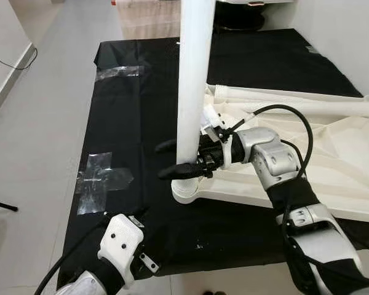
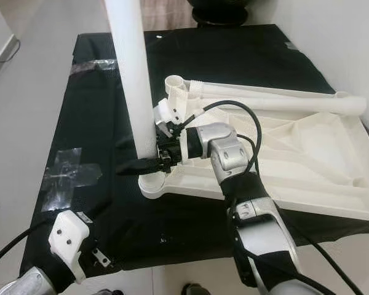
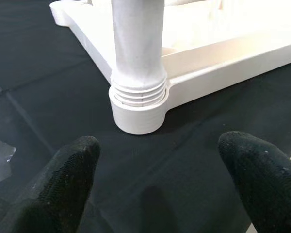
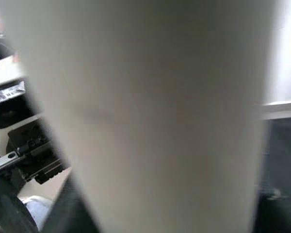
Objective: Building children table
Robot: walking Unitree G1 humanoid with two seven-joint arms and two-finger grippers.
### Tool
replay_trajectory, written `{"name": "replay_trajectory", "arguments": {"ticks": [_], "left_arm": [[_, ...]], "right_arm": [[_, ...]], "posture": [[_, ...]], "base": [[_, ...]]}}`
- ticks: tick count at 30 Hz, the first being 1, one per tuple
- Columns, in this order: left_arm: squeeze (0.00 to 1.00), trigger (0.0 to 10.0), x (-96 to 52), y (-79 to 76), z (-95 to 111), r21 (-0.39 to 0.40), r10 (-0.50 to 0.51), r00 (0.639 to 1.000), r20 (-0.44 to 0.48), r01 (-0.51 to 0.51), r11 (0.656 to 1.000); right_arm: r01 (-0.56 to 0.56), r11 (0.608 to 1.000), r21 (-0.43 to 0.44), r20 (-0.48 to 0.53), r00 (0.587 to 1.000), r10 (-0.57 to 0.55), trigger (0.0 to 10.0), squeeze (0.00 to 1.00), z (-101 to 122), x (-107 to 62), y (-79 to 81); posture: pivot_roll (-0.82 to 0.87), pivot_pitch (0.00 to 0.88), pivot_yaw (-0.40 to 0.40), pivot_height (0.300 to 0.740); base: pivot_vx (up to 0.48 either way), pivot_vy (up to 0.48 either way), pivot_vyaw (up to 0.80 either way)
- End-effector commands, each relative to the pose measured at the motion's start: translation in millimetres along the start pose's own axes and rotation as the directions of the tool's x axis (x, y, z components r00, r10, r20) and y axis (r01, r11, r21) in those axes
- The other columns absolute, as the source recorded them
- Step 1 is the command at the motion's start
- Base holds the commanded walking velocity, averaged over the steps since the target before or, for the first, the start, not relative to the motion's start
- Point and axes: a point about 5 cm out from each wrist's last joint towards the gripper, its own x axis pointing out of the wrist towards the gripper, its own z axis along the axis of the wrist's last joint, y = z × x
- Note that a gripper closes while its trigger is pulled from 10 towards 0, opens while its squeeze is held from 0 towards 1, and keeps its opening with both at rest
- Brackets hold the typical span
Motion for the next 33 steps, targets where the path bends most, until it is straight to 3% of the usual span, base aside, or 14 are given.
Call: {"name": "replay_trajectory", "arguments": {"ticks": [1, 8, 9, 10, 12, 13, 15, 22, 23, 24, 25, 26, 30, 33], "left_arm": [[0.00, 10.0, -0.8, -2.7, -3, -0.007, -0.019, 1.000, -0.025, 0.018, 1.000], [0.00, 10.0, 3.1, -2.4, -3, -0.016, -0.034, 0.999, -0.019, 0.033, 0.999], [0.00, 10.0, 3.8, -1.5, -4, -0.021, -0.034, 0.999, -0.017, 0.033, 0.999], [0.00, 10.0, 3.8, -1.5, -4, -0.021, -0.034, 0.999, -0.017, 0.033, 0.999], [0.00, 10.0, 5.0, 3.0, -5, -0.021, -0.029, 0.999, -0.018, 0.029, 0.999], [0.00, 10.0, 5.0, 3.0, -5, -0.021, -0.029, 0.999, -0.018, 0.029, 0.999], [0.00, 10.0, 9.5, 9.8, -6, -0.017, -0.024, 1.000, -0.013, 0.024, 1.000], [0.00, 10.0, 16.5, 14.2, -10, -0.014, -0.036, 0.999, -0.019, 0.036, 0.999], [0.00, 10.0, 18.2, 14.9, -10, -0.011, -0.037, 0.999, -0.017, 0.036, 0.999], [0.00, 10.0, 19.0, 15.4, -10, -0.008, -0.031, 0.999, -0.014, 0.031, 0.999], [0.00, 10.0, 19.0, 15.4, -10, -0.008, -0.031, 0.999, -0.014, 0.031, 0.999], [0.00, 10.0, 19.4, 16.4, -9, -0.004, -0.006, 1.000, -0.006, 0.006, 1.000], [0.00, 10.0, 19.9, 15.9, -8, -0.005, 0.005, 1.000, -0.002, -0.005, 1.000], [0.00, 10.0, 19.5, 15.6, -8, -0.005, 0.004, 1.000, -0.002, -0.004, 1.000]], "right_arm": [[-0.042, 0.999, -0.011, 0.000, 0.999, 0.042, 0.0, 0.00, 1, -0.8, 2.8], [0.031, 0.998, -0.049, -0.032, 0.999, -0.032, 0.0, 0.00, -7, -9.9, 17.7], [0.334, 0.941, -0.057, -0.042, 0.941, -0.337, 0.0, 0.00, -26, 1.4, 28.7], [0.334, 0.941, -0.057, -0.042, 0.941, -0.337, 0.0, 0.00, -26, 1.4, 28.7], [0.836, 0.544, -0.079, -0.091, 0.537, -0.839, 0.0, 0.00, -47, 7.3, 27.7], [0.836, 0.544, -0.079, -0.091, 0.537, -0.839, 0.0, 0.00, -47, 7.3, 27.7], [0.942, 0.327, -0.081, -0.130, 0.315, -0.940, 0.0, 0.00, -60, 19.2, 71.3], [0.883, 0.468, -0.028, -0.105, 0.463, -0.880, 0.0, 0.00, -55, 42.9, 59.4], [0.871, 0.491, -0.021, -0.089, 0.488, -0.868, 2.7, 0.00, -51, 45.5, 56.9], [0.841, 0.541, -0.008, -0.070, 0.539, -0.839, 10.0, 0.00, -48, 49.2, 55.7], [0.841, 0.541, -0.008, -0.070, 0.539, -0.839, 10.0, 0.00, -48, 49.2, 55.7], [0.750, 0.662, -0.003, 0.011, 0.662, -0.750, 10.0, 1.00, -35, 54.1, 57.0], [0.470, 0.880, -0.070, 0.087, 0.882, -0.464, 10.0, 1.00, -17, 49.8, 61.8], [0.381, 0.917, -0.120, 0.072, 0.924, -0.375, 10.0, 1.00, -15, 43.9, 61.8]], "posture": [[0.13, 0.256, -0.029, 0.740], [0.08, 0.244, -0.042, 0.740], [0.07, 0.241, -0.053, 0.740], [0.07, 0.241, -0.053, 0.740], [0.06, 0.231, -0.039, 0.740], [0.06, 0.231, -0.039, 0.740], [0.03, 0.221, 0.002, 0.740], [0.04, 0.171, 0.001, 0.740], [0.03, 0.167, -0.001, 0.740], [0.03, 0.167, -0.002, 0.740], [0.03, 0.167, -0.002, 0.740], [0.04, 0.163, -0.010, 0.740], [0.05, 0.165, -0.013, 0.740], [0.06, 0.170, -0.012, 0.740]], "base": [[0.000, 0.000, 0.00], [0.000, 0.000, 0.00], [0.000, 0.000, 0.00], [0.000, 0.000, 0.00], [0.000, 0.000, 0.00], [0.000, 0.000, 0.00], [0.000, 0.000, 0.00], [0.000, 0.000, 0.00], [0.000, 0.000, 0.00], [0.000, 0.000, 0.00], [0.000, 0.000, 0.00], [0.000, 0.000, 0.00], [0.000, 0.000, 0.00], [0.000, 0.000, 0.00]]}}
